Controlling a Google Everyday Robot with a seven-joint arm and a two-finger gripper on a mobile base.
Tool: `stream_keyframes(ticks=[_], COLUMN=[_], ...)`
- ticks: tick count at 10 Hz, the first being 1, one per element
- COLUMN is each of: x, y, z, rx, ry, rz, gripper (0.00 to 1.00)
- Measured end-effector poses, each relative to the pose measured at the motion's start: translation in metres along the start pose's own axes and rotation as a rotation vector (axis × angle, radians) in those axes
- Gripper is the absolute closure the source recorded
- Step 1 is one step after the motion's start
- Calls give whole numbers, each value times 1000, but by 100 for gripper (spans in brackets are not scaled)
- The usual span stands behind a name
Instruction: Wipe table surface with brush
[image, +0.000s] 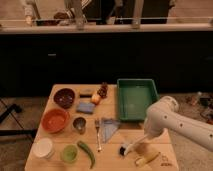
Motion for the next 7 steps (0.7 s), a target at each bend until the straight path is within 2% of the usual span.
stream_keyframes(ticks=[1,4,5,7], x=[18,29,23,-7], y=[-4,-9,-12,-23], z=[-1,-1,0,4], rx=[2,6,5,4], ry=[19,25,18,-5], rz=[23,28,15,-30], gripper=[100,100,100,100])
